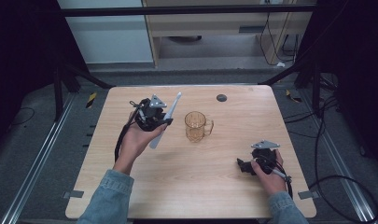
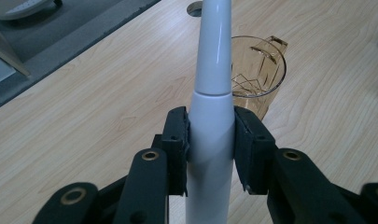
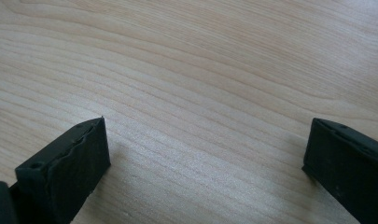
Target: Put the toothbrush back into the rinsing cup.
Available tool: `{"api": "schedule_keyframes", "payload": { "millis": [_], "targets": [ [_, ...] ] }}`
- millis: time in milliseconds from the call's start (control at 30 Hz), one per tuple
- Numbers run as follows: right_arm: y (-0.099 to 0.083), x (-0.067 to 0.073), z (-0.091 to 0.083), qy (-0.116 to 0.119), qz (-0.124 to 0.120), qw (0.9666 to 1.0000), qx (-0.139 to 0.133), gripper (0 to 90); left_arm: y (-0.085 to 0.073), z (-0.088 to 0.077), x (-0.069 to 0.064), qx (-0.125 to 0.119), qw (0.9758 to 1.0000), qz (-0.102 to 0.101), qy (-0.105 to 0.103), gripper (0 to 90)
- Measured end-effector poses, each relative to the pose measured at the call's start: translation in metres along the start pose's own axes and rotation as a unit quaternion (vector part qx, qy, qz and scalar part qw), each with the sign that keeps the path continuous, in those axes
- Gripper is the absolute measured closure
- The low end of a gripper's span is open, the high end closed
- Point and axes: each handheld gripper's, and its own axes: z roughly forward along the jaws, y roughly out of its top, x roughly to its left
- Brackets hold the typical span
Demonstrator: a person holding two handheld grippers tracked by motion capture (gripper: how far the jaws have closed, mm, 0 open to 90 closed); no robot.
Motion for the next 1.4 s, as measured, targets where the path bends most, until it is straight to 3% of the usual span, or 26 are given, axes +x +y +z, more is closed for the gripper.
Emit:
{"api": "schedule_keyframes", "payload": {
  "millis": [1400],
  "targets": [
    [0.0,0.0,0.0,0.0,0.0,1.0,0.0,0.3,0.028,-0.003,-0.016,-0.023,0.9995,0.016,-0.014,67.3]
  ]
}}
